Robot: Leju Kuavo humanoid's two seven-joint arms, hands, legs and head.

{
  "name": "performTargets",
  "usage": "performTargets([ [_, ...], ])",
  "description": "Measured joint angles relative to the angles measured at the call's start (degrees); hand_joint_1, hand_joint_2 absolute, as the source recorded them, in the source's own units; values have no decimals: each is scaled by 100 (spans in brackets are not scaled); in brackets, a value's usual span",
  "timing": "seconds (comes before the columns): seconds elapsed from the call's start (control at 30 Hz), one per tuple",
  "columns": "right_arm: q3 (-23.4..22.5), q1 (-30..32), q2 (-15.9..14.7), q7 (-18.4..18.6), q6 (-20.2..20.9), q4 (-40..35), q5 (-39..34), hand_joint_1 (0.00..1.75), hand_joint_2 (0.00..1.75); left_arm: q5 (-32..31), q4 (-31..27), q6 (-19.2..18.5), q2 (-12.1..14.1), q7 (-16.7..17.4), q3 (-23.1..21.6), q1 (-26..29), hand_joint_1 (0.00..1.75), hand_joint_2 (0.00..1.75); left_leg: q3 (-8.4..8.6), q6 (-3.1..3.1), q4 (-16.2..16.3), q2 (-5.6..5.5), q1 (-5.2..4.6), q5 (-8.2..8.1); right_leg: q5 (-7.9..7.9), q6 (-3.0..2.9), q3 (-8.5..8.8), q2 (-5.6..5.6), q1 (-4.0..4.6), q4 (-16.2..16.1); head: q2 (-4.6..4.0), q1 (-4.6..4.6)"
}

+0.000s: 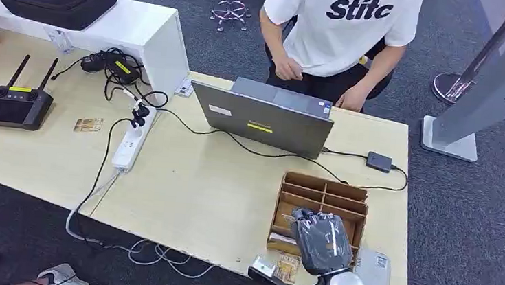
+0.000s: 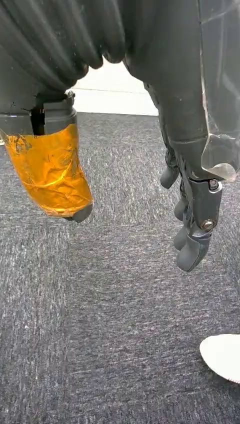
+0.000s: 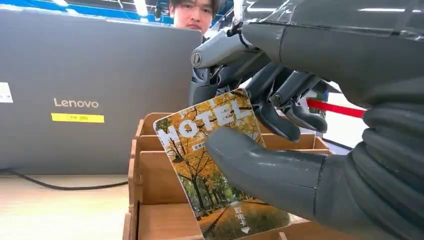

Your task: Pass the card to the sensor for recognition and then transmit it.

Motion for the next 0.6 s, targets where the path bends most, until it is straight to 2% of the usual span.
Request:
performTargets([
  [0.03, 0, -3, 0, 0, -4, -13, 2, 173, 175, 0, 0, 0, 0, 0, 0, 0, 0, 175, 0, 0, 0, 0, 0, 0, 0, 0, 0, 0, 0, 0, 0, 0],
  [0.07, 6, -17, 0, 0, -41, -35, 13, 166, 175, -6, 0, 0, 0, 0, 0, 0, 0, 175, -1, 0, 0, 0, 0, 0, 0, 0, 0, 0, 0, 0, 0, 0],
  [0.17, 20, -166, 2, -11, -230, -199, 59, 175, 175, -20, 0, -4, 0, -2, 0, -1, 0, 175, 0, 0, 0, 2, 0, 1, 2, -1, 0, 0, 0, 1, 0, -2],
  [0.33, 22, -559, 147, -241, -308, -496, -225, 175, 175, -116, 0, -24, -2, -2, 0, -4, 0, 175, 1, 0, 0, 2, 0, 4, 3, -3, 0, 1, 0, 2, 0, 0],
  [0.4, 22, -769, 271, -341, -131, -503, -409, 175, 175, -177, 0, -42, 0, -11, 0, -12, 0, 175, 2, 0, 0, 3, 0, 4, 4, -3, 0, 3, 0, 3, 0, 0],
  [0.5, 22, -1182, 497, -520, 362, -371, -910, 175, 175, -300, 0, -66, 2, -42, -11, -38, 0, 175, 0, -6, 0, 2, 1, 8, 6, -6, 0, 3, 1, 5, 0, 2],
  [0.6, -59, -1848, 811, -564, 866, 150, -1522, 175, 175, -440, 0, -114, 22, -72, -88, -93, 0, 175, 1, -10, 0, 3, 3, 16, 13, -13, -3, 3, 3, 7, 0, 0],
])
